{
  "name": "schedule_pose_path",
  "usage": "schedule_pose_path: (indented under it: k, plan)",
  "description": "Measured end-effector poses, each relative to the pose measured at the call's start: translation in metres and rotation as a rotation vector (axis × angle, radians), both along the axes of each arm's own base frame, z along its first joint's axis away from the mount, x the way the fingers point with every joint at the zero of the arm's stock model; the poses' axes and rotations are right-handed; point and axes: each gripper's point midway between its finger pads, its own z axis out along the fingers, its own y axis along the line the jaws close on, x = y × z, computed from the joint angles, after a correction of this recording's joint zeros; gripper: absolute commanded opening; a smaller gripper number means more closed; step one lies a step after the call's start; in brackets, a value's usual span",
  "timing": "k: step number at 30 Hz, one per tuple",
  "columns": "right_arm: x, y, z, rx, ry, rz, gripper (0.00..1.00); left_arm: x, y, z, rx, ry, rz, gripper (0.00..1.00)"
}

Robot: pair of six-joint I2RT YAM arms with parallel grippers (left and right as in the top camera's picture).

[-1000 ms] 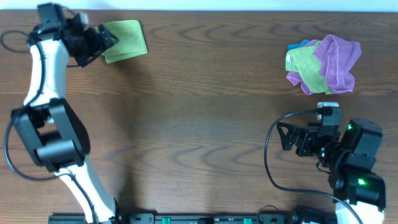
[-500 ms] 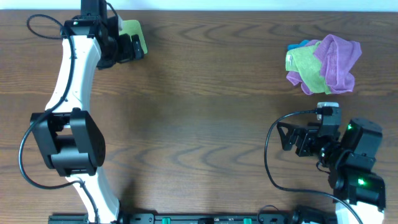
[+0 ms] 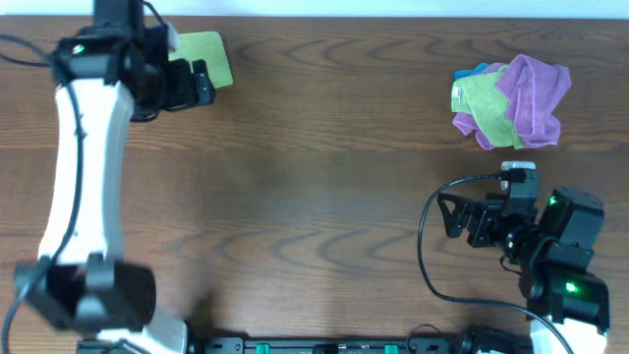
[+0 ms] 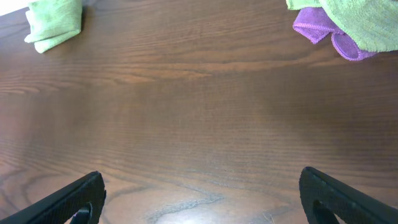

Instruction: Fold the cloth

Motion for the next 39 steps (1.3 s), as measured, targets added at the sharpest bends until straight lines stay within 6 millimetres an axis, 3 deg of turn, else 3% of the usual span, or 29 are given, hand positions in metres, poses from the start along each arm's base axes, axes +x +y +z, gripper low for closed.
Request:
schedule_pose_path:
  k: [4,8,13,22,29,39]
  plan:
    - [0.0,0.0,0.0,0.0,0.0,0.0,0.99,-0.012,0.006,0.021,0.041,-0.109,0.011,0.95]
    - [0.0,0.0,0.0,0.0,0.0,0.0,0.99,-0.018,0.011,0.016,0.068,-0.19,0.027,0.95]
    - [0.0,0.0,0.0,0.0,0.0,0.0,0.99,-0.041,0.013,-0.008,0.086,-0.26,0.039,0.95]
    - [0.0,0.0,0.0,0.0,0.0,0.0,0.99,-0.113,0.016,-0.043,0.117,-0.333,0.058,0.95]
    - [0.0,0.0,0.0,0.001,0.002,0.0,0.99,-0.164,0.018,-0.082,0.139,-0.39,0.073,0.95]
    - [0.0,0.0,-0.001,0.001,0.003,0.0,0.99,-0.196,0.023,-0.127,0.185,-0.463,0.076,0.96]
